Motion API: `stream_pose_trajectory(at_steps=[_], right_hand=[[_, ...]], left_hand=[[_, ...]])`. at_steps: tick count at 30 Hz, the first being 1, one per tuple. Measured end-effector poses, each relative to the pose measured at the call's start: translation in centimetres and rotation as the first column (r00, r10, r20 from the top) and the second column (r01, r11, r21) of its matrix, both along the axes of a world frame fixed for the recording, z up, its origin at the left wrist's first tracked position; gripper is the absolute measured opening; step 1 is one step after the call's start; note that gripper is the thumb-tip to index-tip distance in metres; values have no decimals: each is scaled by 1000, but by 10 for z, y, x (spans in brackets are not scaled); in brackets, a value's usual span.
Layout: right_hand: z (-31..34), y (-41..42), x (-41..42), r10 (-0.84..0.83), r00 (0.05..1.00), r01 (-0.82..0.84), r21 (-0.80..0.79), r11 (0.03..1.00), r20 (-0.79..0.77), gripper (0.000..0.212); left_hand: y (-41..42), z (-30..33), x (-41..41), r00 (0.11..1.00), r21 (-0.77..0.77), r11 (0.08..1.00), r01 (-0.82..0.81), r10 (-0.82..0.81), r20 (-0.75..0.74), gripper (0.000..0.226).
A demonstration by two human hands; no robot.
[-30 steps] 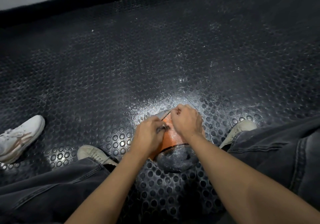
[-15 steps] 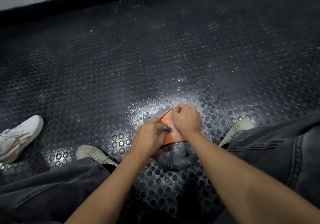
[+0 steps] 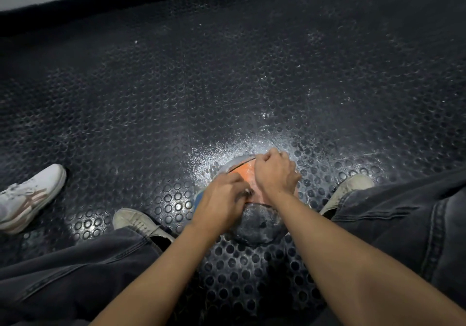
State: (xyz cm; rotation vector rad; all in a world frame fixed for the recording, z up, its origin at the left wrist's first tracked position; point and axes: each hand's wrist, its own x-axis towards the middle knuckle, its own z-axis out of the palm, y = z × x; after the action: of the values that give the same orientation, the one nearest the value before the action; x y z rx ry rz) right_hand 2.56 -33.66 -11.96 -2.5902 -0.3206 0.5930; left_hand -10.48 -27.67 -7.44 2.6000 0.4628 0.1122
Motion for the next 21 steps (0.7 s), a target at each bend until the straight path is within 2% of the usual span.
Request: stream_pose_trajectory(at_steps=[2, 3, 7, 12, 17, 21], right_hand=[[-1, -2, 4, -22, 1000, 22, 21, 1000, -18, 27], [-2, -3, 6, -23, 999, 25, 41, 999, -29, 24], [-7, -5, 0, -15, 1000, 17, 82, 996, -19, 26], [-10, -8, 2, -45, 999, 46, 110, 993, -12, 27], [-8, -2, -2, -48, 999, 48, 98, 994, -6, 27], [-8, -7, 0, -57, 998, 57, 101, 993, -6, 26]], left_hand=[[-6, 4, -8, 991, 11, 991, 134, -134, -28, 10], [0, 3, -3, 992, 18, 992, 126, -126, -27, 11], [19, -5, 16, 994, -6, 994, -110, 111, 24, 14], [1, 3, -6, 994, 9, 994, 106, -106, -22, 13], [16, -5, 11, 994, 4, 995, -102, 101, 29, 13], [-2, 0, -5, 996, 18, 996, 85, -85, -16, 11]])
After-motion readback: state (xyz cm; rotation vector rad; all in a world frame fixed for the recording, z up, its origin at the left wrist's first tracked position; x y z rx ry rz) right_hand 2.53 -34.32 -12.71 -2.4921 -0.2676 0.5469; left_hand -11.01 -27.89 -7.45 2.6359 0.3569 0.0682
